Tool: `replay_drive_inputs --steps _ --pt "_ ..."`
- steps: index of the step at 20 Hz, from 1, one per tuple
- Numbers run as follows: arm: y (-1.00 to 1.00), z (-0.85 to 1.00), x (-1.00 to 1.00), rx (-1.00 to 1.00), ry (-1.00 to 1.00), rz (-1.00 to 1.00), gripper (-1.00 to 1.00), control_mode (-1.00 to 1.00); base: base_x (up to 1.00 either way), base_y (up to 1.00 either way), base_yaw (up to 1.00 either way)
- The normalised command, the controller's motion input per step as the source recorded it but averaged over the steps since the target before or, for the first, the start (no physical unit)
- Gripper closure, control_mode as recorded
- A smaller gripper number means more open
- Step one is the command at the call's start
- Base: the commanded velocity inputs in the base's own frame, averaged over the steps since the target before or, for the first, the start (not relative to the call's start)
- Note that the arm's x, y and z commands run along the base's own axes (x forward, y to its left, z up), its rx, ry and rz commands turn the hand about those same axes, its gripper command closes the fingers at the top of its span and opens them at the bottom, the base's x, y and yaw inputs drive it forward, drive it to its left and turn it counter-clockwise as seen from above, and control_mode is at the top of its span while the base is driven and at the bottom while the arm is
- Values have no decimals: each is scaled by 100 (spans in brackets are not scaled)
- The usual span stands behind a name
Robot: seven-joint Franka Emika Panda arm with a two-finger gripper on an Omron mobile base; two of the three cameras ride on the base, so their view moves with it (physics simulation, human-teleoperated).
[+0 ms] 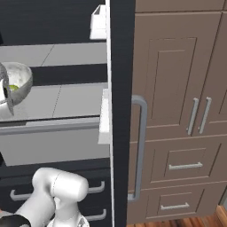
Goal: Move the cup from next to the sink to the open cabinet. Then, move the bowl with the kiwi to the fridge to clear the area for faucet cleaning.
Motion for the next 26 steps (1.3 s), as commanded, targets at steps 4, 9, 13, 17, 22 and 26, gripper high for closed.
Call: replay_drive_inputs --steps 4,9,13,17,22,26 --pt "-3 65 42 12 -18 -31 100 -100 0 0 0" --pt "-18 5 76 17 -12 -15 100 -100 0 0 0" --pt "0 0 89 9 0 0 100 -100 0 0 0" --pt "1 5 81 15 -8 4 100 -100 0 0 0" --pt "43 12 89 -1 -1 4 100 -100 0 0 0" --pt "77 25 99 -12 3 0 100 -100 0 0 0"
